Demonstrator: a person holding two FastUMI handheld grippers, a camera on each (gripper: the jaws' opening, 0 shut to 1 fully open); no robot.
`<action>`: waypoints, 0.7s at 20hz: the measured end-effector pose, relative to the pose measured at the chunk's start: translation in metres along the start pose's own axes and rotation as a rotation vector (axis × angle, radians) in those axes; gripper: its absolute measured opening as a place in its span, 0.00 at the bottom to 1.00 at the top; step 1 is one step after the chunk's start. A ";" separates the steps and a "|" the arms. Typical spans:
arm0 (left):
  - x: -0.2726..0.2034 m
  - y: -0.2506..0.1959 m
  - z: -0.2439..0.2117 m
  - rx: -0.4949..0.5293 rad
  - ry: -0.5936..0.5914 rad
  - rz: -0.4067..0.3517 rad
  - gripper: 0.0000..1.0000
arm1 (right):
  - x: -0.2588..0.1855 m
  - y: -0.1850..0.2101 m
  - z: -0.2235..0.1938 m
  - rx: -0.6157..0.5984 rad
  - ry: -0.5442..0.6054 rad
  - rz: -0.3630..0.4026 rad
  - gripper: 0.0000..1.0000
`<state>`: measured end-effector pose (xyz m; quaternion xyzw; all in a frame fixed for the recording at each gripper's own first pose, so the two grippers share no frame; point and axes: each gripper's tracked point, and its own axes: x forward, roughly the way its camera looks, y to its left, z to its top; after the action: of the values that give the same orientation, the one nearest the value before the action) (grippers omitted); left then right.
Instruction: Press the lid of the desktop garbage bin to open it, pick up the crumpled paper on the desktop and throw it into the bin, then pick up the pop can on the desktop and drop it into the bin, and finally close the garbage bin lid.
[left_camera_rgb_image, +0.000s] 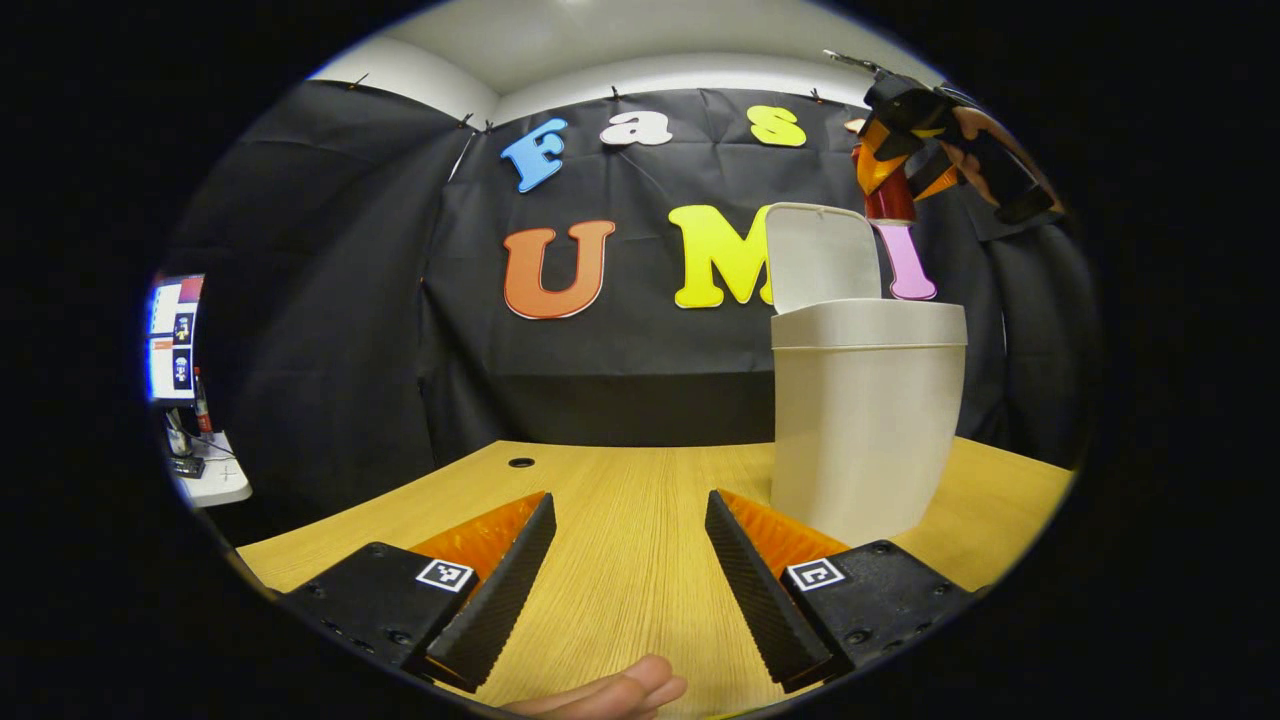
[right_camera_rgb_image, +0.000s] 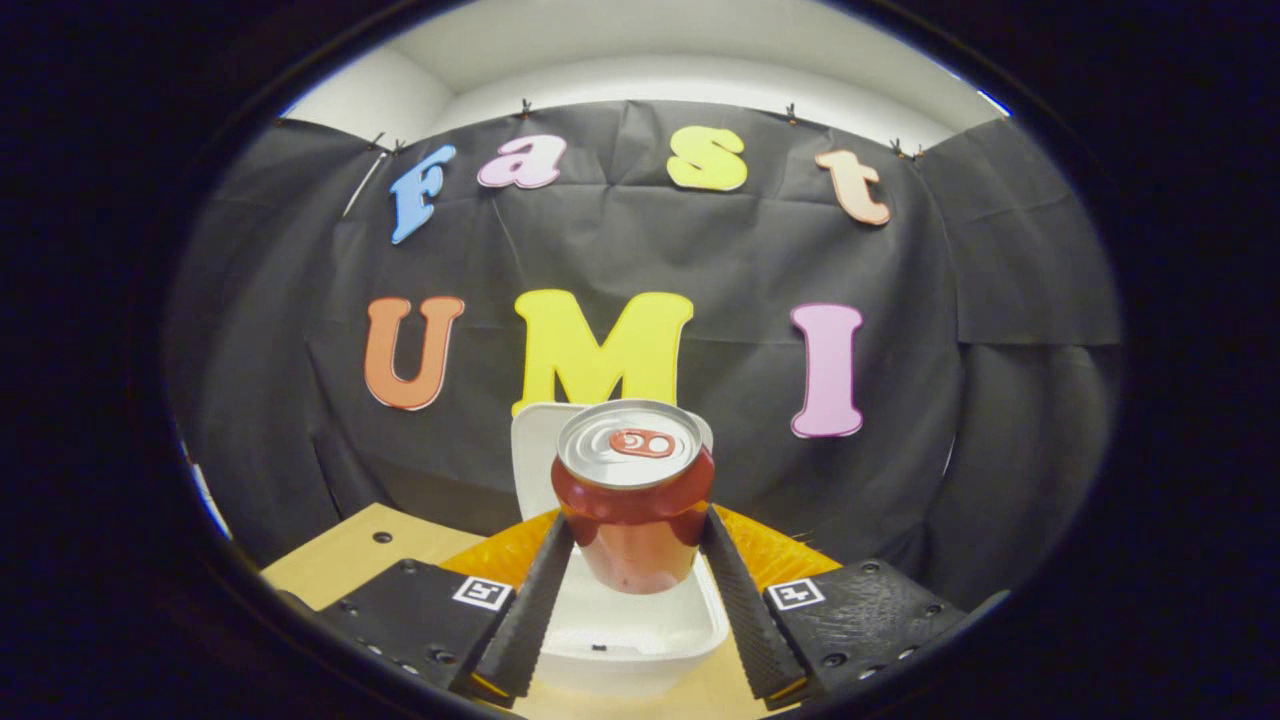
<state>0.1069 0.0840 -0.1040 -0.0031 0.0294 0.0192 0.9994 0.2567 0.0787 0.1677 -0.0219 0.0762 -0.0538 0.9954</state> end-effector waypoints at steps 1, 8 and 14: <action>0.000 0.000 0.001 0.001 0.000 0.001 0.97 | 0.007 0.002 -0.006 0.002 0.020 -0.011 0.78; 0.001 -0.011 -0.009 0.029 0.024 -0.013 0.98 | 0.039 0.013 -0.036 0.019 0.098 -0.022 0.79; 0.003 -0.012 -0.016 0.060 0.050 -0.012 0.98 | 0.046 0.025 -0.055 -0.021 0.120 -0.019 0.78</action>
<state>0.1093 0.0723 -0.1197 0.0261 0.0551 0.0122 0.9981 0.2958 0.0965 0.1053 -0.0297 0.1359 -0.0639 0.9882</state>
